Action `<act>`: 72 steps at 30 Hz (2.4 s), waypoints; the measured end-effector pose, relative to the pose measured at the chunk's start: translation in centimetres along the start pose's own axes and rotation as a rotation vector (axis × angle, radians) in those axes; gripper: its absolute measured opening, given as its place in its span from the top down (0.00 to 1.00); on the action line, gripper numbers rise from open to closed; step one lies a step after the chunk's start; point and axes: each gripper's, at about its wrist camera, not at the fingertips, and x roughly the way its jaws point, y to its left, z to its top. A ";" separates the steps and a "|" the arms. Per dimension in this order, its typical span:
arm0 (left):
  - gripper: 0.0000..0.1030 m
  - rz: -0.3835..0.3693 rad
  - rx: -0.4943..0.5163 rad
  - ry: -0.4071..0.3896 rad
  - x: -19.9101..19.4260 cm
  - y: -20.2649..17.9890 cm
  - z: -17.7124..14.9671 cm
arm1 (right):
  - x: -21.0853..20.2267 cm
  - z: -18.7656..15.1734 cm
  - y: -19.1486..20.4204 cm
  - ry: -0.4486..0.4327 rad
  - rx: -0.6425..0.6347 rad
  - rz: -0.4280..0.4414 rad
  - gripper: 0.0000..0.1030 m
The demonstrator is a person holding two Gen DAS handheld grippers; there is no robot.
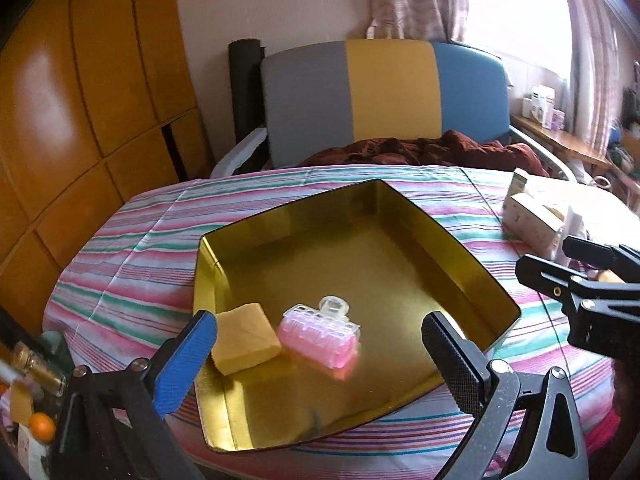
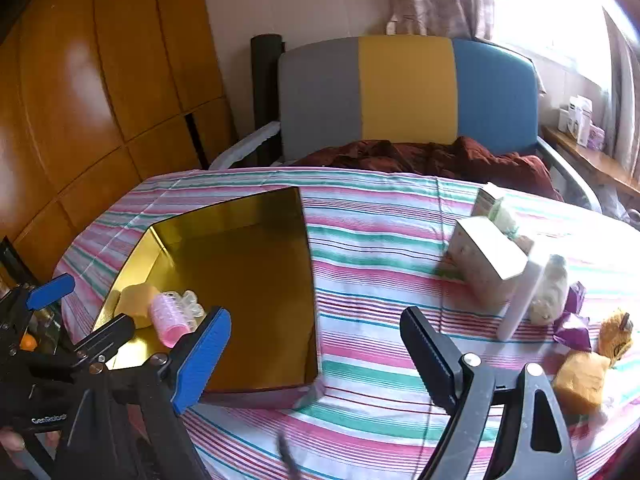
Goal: Organize objects
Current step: 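Move both open tools back from the tray to the pile, then grasp another yellow sponge with the left tool while the right grasps a clear plastic bag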
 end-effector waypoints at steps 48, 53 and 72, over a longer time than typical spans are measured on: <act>0.00 -0.647 0.434 0.165 3.8 -24.7 3.2 | -13.5 -3.4 -29.9 0.014 0.609 -0.383 0.14; 0.00 -0.714 0.472 0.198 4.5 -29.6 3.4 | -13.7 -4.0 -30.8 0.013 0.615 -0.369 0.14; 0.09 -0.791 0.400 0.395 9.7 -40.1 3.5 | -14.6 -4.7 -33.4 0.049 0.576 -0.414 0.14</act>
